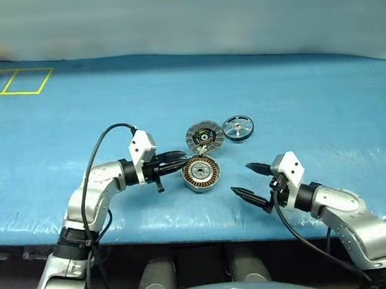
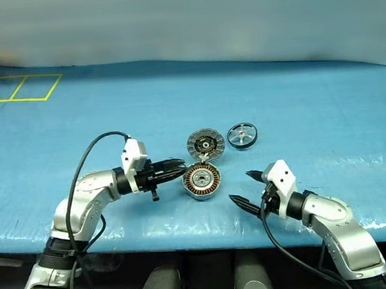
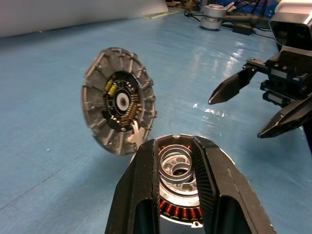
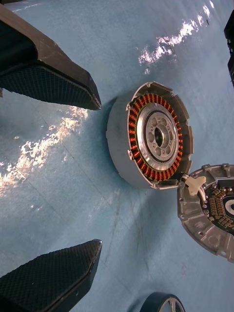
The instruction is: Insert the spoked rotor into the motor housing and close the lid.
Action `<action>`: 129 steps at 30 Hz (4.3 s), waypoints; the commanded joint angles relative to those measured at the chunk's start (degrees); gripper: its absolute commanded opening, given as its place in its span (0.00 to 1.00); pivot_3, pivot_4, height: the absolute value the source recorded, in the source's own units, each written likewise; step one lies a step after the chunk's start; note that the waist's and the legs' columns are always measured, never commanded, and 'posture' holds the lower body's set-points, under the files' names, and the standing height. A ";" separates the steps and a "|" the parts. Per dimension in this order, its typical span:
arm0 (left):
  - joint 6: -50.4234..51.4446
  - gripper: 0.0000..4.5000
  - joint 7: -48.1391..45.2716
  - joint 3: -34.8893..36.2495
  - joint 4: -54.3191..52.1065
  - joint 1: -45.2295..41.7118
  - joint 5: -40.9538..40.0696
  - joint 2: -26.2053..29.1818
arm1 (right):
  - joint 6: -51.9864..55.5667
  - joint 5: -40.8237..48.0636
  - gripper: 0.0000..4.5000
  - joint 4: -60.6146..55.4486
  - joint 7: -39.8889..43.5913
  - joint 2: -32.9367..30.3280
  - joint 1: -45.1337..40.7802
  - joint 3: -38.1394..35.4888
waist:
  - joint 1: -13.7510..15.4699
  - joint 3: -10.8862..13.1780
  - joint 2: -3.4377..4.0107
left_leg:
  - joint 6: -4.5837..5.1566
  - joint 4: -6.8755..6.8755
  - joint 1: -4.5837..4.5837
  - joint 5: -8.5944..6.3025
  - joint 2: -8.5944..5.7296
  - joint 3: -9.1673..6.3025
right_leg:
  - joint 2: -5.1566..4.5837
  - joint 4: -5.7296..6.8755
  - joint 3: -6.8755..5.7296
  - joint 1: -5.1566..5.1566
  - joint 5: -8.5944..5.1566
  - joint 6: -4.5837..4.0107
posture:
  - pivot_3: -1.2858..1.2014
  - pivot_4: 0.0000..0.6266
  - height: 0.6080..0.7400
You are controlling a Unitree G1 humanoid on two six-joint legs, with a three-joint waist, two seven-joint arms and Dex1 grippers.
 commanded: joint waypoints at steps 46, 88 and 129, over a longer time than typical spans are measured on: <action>-9.59 0.14 -3.11 -7.21 18.94 -8.31 10.85 -6.83 | -3.57 -2.34 1.00 -0.82 -4.68 1.15 2.37 2.03 | 0.02 0.00 0.00 | 0.01 0.00 -0.01 0.00 -0.01 -0.01 | 0.00 -0.01 0.01 0.01 0.00 0.00 | 0.52 0.24 1.00; -5.76 0.01 -3.44 -4.96 16.48 -6.83 7.11 -7.33 | -4.41 -4.54 1.00 0.98 -5.79 1.57 2.32 3.05 | -0.01 -0.01 0.01 | 0.01 0.00 0.00 0.00 -0.01 -0.01 | 0.00 0.00 0.01 0.02 0.00 0.00 | 0.52 0.24 1.00; -8.19 0.01 -1.64 -11.96 18.58 -8.44 16.63 -6.76 | -5.14 -7.56 1.00 1.18 -7.30 1.22 2.24 4.73 | 0.06 -0.11 0.13 | 0.01 0.01 0.05 0.00 -0.01 -0.01 | 0.00 0.00 0.00 0.07 0.00 0.00 | 0.52 0.24 1.00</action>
